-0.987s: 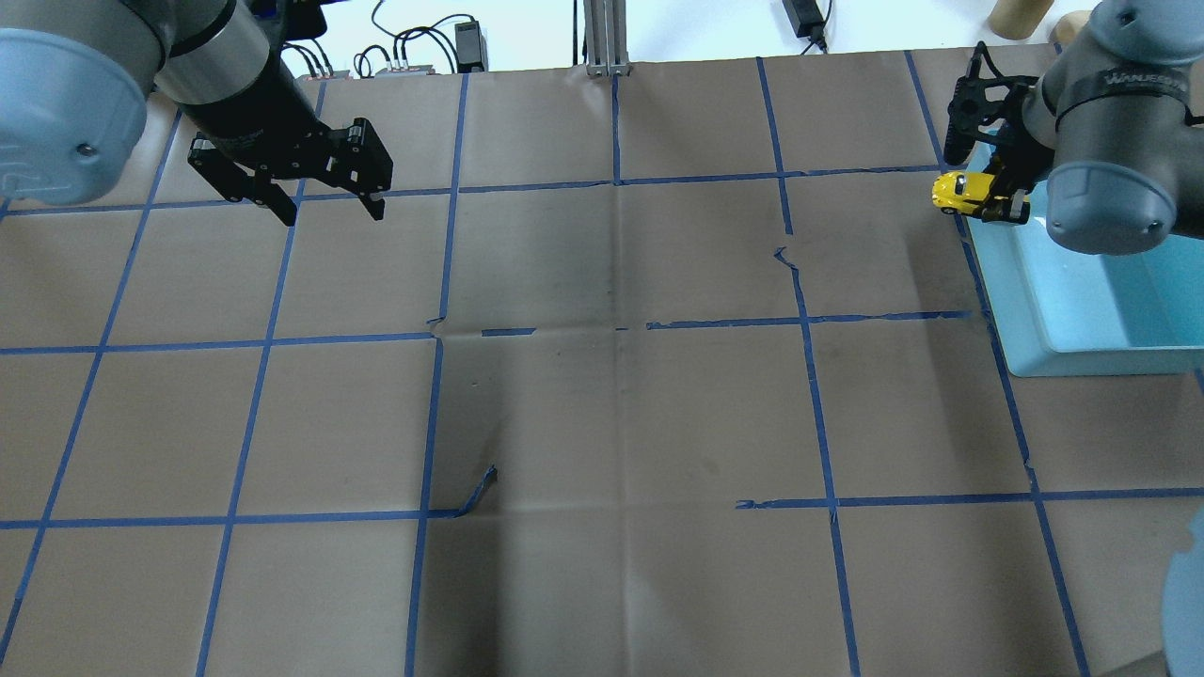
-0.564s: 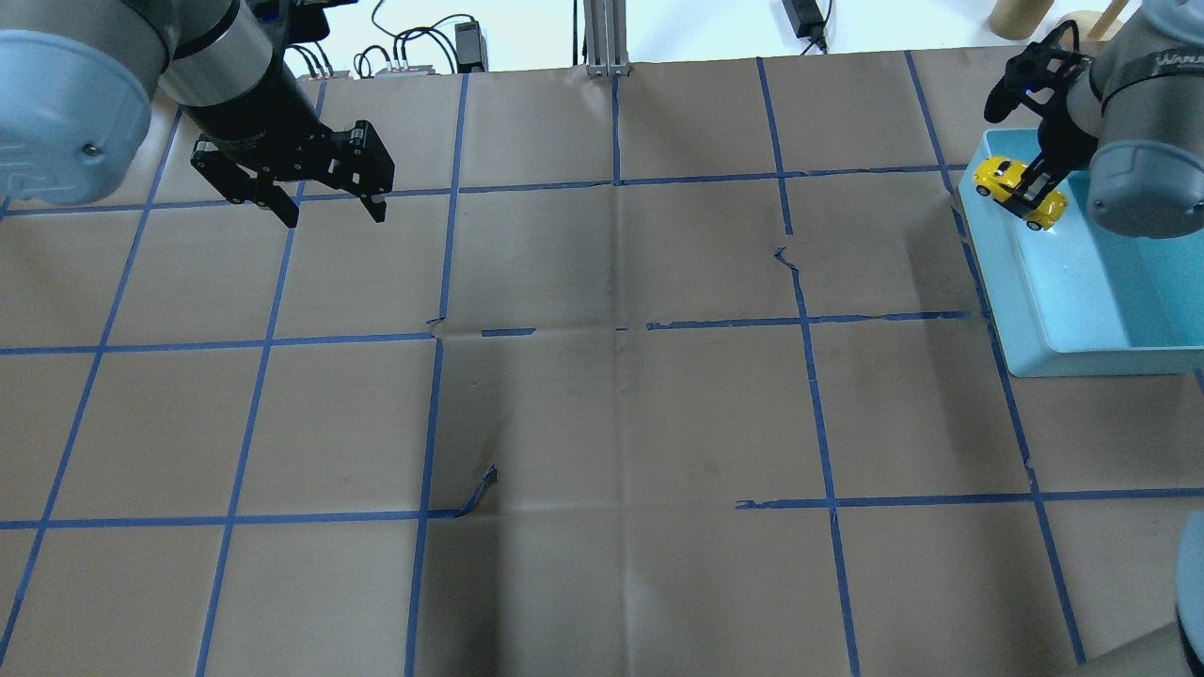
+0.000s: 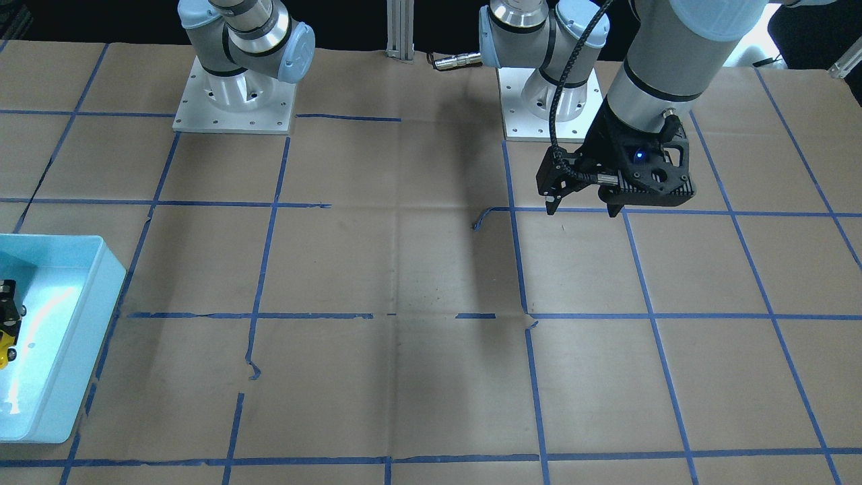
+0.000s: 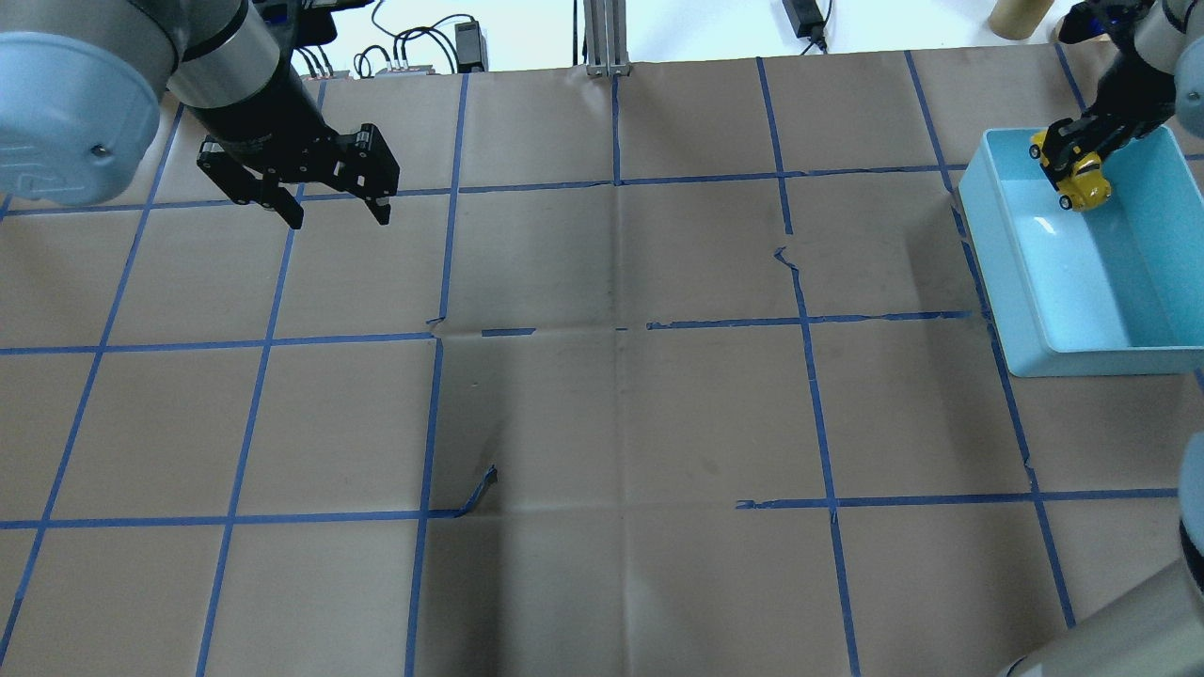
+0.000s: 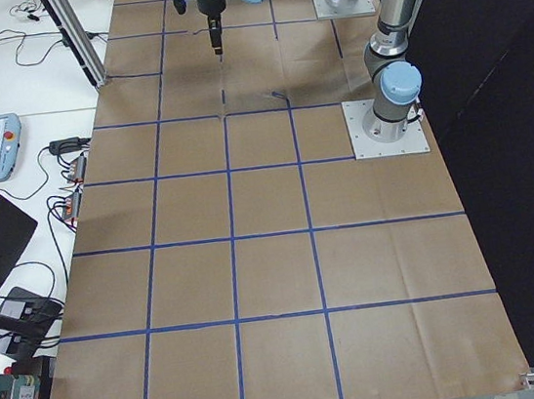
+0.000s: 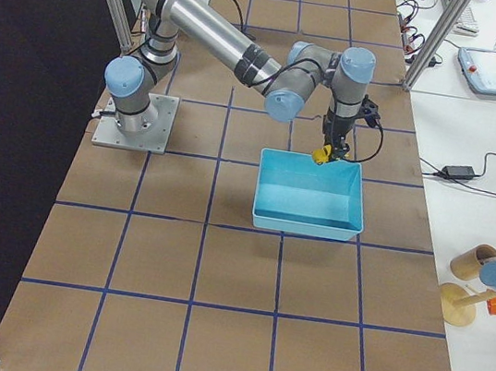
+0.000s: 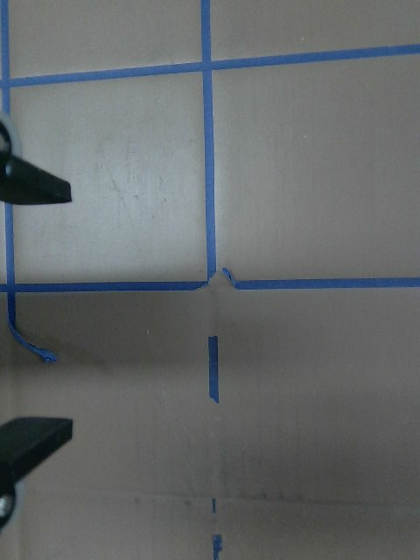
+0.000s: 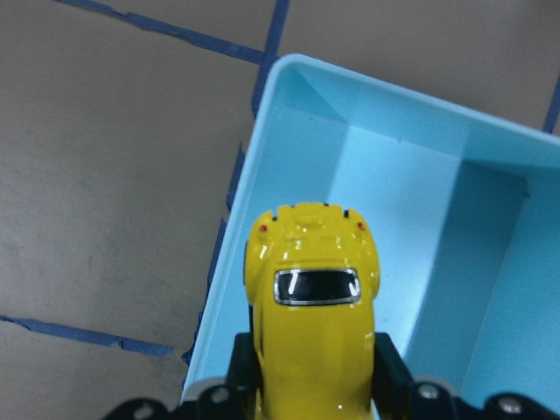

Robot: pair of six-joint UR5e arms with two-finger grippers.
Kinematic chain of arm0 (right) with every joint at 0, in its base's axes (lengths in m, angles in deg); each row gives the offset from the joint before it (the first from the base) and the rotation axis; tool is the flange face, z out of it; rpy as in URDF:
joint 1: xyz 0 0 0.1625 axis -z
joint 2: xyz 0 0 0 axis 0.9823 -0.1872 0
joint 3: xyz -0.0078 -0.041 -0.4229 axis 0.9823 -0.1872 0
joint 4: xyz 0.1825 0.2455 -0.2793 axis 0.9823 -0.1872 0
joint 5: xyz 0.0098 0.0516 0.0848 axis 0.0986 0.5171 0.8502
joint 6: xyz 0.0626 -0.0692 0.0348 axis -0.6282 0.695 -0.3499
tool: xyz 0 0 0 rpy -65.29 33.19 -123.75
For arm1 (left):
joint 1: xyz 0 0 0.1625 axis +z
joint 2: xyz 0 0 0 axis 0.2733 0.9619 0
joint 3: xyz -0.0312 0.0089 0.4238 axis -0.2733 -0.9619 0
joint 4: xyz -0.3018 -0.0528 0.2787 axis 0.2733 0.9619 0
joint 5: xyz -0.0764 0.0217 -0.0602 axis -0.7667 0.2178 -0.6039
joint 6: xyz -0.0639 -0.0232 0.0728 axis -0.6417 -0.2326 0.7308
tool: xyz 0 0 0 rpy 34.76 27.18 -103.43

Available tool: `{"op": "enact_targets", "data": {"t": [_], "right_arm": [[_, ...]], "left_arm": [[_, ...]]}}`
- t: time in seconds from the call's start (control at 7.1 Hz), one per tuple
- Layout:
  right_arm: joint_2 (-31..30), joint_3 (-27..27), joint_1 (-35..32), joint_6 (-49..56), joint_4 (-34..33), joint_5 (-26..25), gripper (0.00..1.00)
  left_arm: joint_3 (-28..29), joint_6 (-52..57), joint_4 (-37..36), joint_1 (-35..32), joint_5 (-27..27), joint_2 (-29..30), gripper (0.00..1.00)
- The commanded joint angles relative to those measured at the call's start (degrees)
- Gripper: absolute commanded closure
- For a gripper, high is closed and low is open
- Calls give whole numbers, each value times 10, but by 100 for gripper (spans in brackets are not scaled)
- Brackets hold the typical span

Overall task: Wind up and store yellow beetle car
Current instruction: 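Lower the car into the blue bin and open the right gripper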

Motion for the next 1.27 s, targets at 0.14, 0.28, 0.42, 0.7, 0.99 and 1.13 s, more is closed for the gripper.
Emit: {"op": "enact_targets", "data": {"t": [0.14,0.28,0.42,0.7,0.99,1.13], "right_arm": [[25,-2,62,-73,34,4,89],[36,-2,64,-88,35,5,89],[57,-1,64,-92,30,2,89],[75,6,64,-87,29,0,89],[73,48,66,-69,-31,-1,89],[72,76,68,-66,-65,0,89]], "left_arm": [[0,7,0,0,1,3,13],[0,7,0,0,0,3,13],[0,7,0,0,1,3,13],[-2,7,0,0,-1,4,13],[-2,7,0,0,-1,4,13],[-3,7,0,-1,-1,5,13]]}}
